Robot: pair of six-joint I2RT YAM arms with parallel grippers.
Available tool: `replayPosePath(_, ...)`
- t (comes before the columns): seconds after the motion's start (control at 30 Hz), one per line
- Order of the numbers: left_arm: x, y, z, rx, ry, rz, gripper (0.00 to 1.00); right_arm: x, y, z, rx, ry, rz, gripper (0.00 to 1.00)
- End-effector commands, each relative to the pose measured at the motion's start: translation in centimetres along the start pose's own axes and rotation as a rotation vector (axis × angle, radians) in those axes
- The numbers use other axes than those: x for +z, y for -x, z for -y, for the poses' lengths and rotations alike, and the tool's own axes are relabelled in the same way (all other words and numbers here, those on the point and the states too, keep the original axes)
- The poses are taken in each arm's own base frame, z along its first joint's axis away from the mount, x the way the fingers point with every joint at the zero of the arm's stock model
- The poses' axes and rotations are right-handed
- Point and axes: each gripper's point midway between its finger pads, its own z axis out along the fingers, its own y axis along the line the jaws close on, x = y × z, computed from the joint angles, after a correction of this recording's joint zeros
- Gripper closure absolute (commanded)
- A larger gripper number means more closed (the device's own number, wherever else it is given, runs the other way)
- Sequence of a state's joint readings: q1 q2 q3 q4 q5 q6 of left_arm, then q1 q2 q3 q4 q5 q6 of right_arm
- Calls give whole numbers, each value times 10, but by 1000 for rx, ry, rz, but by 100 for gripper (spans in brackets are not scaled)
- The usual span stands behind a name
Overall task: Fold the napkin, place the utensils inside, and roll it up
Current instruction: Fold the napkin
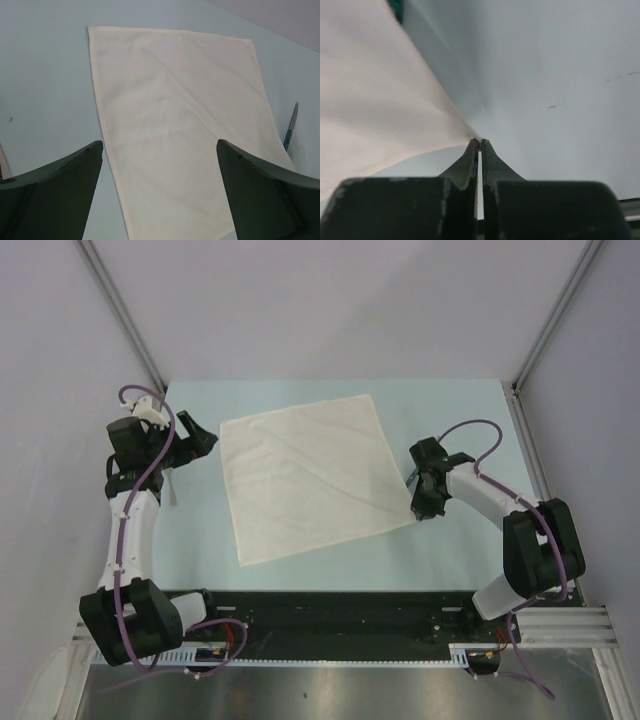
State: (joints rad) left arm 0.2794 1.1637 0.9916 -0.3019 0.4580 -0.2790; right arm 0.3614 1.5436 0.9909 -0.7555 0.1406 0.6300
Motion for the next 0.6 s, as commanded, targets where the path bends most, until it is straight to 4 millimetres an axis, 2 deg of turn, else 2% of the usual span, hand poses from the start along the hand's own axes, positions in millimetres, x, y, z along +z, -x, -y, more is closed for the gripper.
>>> replayPosePath(0.0, -3, 8, 5, 20, -31, 26, 0, -29, 19, -43, -77, 94, 57, 100)
replayPosePath(0.03, -3, 8, 6, 19, -33, 26, 0, -43, 32, -63, -91, 138, 94, 100)
replayPosePath(0.1, -2, 7, 7, 15, -41, 21, 0, -45, 37, -91, -136, 172, 103, 100)
replayPosePath(0.13, -2, 7, 7, 14, -44, 20, 0, -64, 49, -122, -168, 235, 154, 100)
replayPosePath(0.17, -2, 7, 8, 14, -48, 21, 0, -53, 51, -137, -189, 241, 145, 100)
replayPosePath(0.2, -2, 6, 9, 14, -50, 18, 0, -56, 58, -154, -203, 272, 162, 100)
replayPosePath(0.23, -2, 7, 8, 15, -48, 22, 0, -55, 54, -175, -244, 316, 153, 100)
replayPosePath(0.27, -4, 7, 8, 15, -46, 24, 0, -70, 71, -203, -252, 391, 204, 100)
replayPosePath(0.3, -3, 7, 7, 16, -42, 27, 0, -50, 67, -219, -279, 393, 179, 100)
replayPosePath(0.33, -3, 8, 7, 18, -42, 29, 0, -48, 68, -235, -309, 426, 180, 100)
replayPosePath(0.37, -3, 7, 7, 17, -42, 28, 0, -65, 79, -265, -324, 497, 241, 100)
replayPosePath(0.4, -3, 8, 6, 17, -38, 31, 0, -44, 73, -281, -349, 512, 209, 100)
replayPosePath(0.47, -3, 7, 7, 16, -39, 30, 0, -49, 78, -318, -360, 620, 246, 100)
replayPosePath(0.5, -3, 7, 7, 17, -41, 31, 0, -59, 85, -335, -358, 678, 274, 100)
replayPosePath(0.53, -3, 8, 6, 17, -39, 33, 0, -45, 82, -348, -358, 709, 260, 100)
replayPosePath(0.57, -3, 7, 5, 14, -35, 32, 0, -51, 91, -366, -344, 776, 305, 100)
